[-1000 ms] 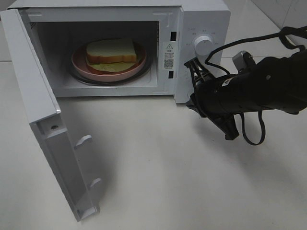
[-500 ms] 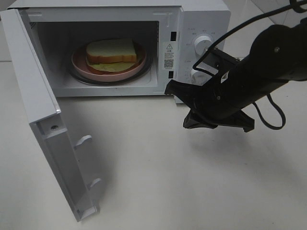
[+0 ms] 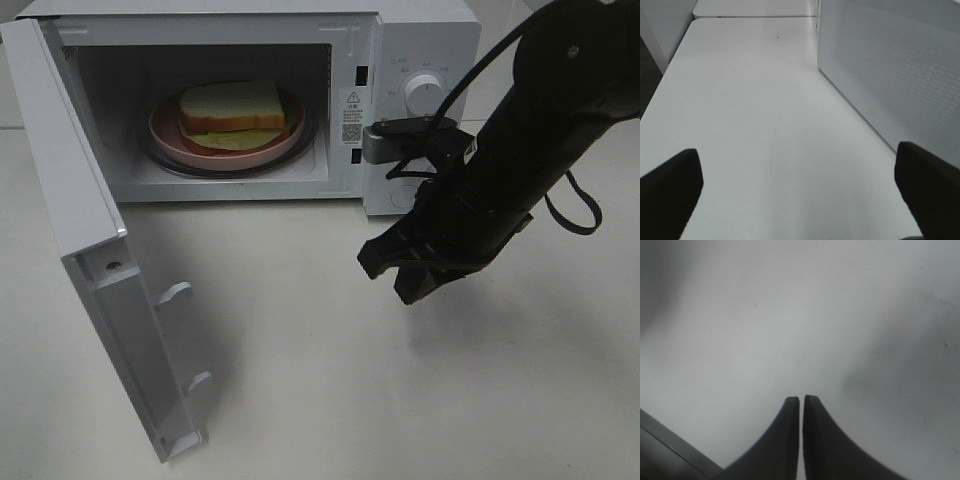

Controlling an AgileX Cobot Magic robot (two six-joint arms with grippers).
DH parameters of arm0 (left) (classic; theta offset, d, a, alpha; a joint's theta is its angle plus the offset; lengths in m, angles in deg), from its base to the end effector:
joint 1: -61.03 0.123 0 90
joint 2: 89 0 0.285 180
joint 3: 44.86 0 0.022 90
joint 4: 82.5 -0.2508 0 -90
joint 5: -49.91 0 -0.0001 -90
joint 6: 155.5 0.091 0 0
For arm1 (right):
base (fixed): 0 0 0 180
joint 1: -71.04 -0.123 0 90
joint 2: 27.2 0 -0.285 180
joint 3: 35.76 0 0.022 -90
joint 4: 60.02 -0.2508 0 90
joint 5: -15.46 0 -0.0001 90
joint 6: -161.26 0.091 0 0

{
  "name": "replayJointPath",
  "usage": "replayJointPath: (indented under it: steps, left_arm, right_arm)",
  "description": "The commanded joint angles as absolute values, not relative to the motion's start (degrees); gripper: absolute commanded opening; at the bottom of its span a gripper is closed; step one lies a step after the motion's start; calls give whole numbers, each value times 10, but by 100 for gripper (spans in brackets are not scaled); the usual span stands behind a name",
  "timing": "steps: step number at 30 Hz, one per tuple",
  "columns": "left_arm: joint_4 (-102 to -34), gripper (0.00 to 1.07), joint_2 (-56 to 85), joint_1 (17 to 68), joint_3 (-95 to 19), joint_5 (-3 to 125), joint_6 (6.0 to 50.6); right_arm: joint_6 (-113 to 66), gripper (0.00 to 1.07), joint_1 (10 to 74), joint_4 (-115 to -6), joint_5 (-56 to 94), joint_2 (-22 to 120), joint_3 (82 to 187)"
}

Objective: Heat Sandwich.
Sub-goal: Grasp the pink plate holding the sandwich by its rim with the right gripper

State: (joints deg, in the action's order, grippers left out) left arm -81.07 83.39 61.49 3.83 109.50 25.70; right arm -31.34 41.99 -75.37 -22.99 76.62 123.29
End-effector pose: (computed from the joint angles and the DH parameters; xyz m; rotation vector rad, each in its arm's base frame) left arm -0.0042 -0.0020 0.2784 0.0139 2.0224 -0.0114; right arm 0.2672 0.1656 0.1893 -0.7650 2.7582 0.3404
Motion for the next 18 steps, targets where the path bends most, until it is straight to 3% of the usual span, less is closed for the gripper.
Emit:
replayJointPath:
  steps: [1, 18]
  left_arm:
    - [-810, 100, 849, 617, 40, 1093, 257]
    - [-810, 100, 849, 617, 40, 1093, 257]
  right_arm:
    - [-434, 7, 423, -753, -272, 761, 1240]
    - [-1008, 11, 423, -751, -312, 760, 1240]
